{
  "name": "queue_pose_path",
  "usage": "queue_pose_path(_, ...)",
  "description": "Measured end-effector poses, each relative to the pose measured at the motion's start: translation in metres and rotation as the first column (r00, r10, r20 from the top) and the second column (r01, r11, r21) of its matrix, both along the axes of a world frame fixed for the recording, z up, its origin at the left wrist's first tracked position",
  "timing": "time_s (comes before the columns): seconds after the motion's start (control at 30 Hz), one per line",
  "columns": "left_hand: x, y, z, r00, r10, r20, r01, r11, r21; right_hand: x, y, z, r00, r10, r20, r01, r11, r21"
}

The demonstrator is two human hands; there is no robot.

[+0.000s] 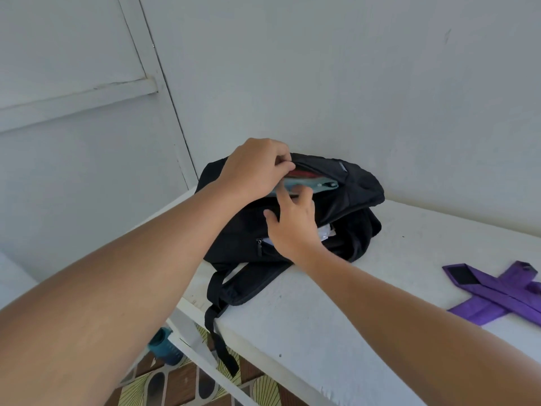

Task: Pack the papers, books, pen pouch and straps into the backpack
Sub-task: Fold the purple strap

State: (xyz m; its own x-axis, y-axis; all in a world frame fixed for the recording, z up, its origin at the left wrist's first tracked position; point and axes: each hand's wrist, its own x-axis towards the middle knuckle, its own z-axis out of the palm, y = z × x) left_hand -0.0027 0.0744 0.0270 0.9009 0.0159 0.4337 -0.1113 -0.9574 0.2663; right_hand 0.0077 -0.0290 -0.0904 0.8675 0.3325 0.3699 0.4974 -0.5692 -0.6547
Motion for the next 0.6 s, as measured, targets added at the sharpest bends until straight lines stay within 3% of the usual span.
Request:
queue_pose_path(0.07,0.001,0.002,0.002,1.0,-0.009,-0.001,0.009,1.0,-0.007,0.006,0.004,0.004,0.992,-0.047,0.115,0.059,0.993,-0.104)
queue_pose_path(0.2,0.004,0.009,0.006,1.0,-0.004,0.005,0.004,0.999,-0.051,0.007,0.01,-0.007,0.962,-0.007,0.272,0.042,0.991,-0.125)
queue_pose_path(0.33,0.005,0.007,0.008,0.999,-0.03,-0.019,0.029,0.996,-0.081,0.023,0.019,0.009,0.988,0.022,0.156,0.031,0.944,-0.329)
queue_pose_path(0.43,0.006,0.004,0.005,0.999,-0.039,-0.031,0.038,0.998,-0.049,0.036,0.03,0.032,1.0,0.012,-0.015,-0.017,0.883,-0.468)
queue_pose_path(0.6,0.007,0.003,0.002,0.998,-0.039,-0.056,0.038,0.999,-0.009,0.046,0.037,0.038,0.984,0.015,-0.175,-0.098,0.873,-0.477)
